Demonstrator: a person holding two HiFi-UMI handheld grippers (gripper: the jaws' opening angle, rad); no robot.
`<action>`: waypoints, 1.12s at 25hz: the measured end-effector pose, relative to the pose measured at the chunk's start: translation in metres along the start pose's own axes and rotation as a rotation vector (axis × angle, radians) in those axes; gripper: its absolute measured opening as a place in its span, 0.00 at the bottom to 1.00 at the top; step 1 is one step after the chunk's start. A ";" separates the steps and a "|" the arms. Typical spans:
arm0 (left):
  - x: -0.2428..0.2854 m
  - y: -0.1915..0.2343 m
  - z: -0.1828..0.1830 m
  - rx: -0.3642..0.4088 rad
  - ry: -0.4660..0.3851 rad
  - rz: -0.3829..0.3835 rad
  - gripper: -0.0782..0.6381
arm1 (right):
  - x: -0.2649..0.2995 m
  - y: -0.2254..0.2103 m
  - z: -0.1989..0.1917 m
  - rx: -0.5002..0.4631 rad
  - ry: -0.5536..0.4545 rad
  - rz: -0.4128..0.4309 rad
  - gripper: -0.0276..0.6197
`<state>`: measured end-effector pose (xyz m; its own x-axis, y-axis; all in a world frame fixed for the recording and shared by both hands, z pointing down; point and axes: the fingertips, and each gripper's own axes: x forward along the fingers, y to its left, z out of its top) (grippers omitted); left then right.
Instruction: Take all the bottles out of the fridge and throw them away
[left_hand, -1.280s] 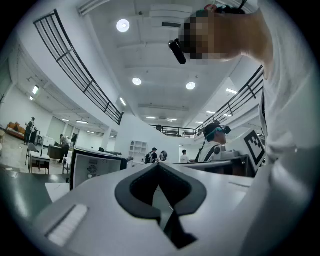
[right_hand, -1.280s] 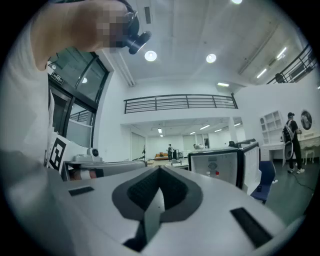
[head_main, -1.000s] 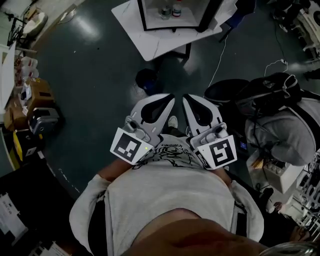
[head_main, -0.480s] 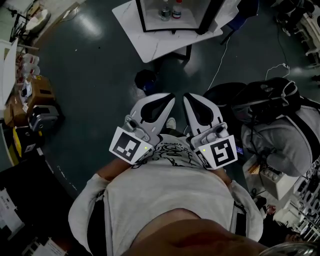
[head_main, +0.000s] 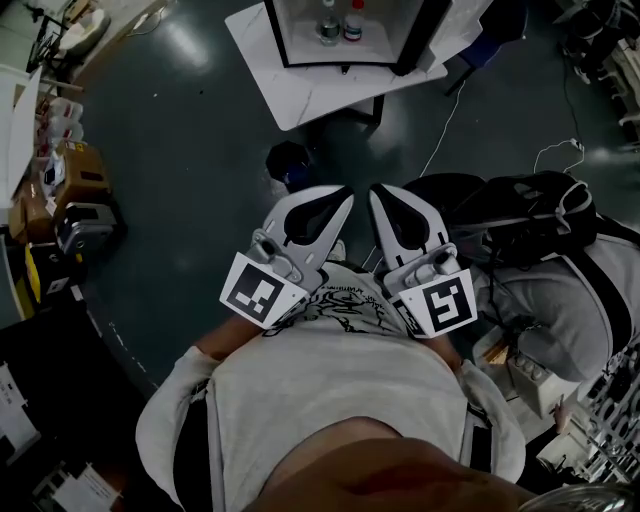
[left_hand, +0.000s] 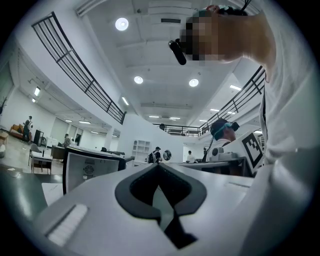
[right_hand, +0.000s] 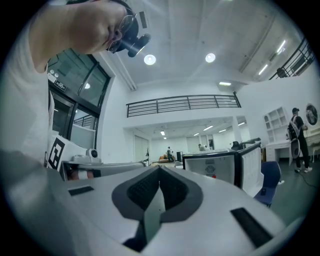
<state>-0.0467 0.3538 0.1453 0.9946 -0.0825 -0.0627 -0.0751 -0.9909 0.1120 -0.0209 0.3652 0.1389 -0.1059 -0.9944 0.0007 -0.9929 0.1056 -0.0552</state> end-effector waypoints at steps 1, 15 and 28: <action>0.003 0.001 0.001 0.005 -0.011 0.003 0.12 | 0.000 -0.003 0.000 0.004 0.001 -0.001 0.06; 0.026 0.024 -0.005 -0.002 0.015 0.017 0.12 | 0.022 -0.030 -0.006 0.025 0.004 0.004 0.06; 0.046 0.083 -0.003 -0.003 0.011 0.026 0.12 | 0.079 -0.053 -0.008 0.020 0.015 0.004 0.06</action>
<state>-0.0070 0.2679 0.1545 0.9931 -0.1065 -0.0487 -0.1003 -0.9881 0.1166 0.0225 0.2809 0.1502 -0.1112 -0.9937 0.0151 -0.9911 0.1098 -0.0757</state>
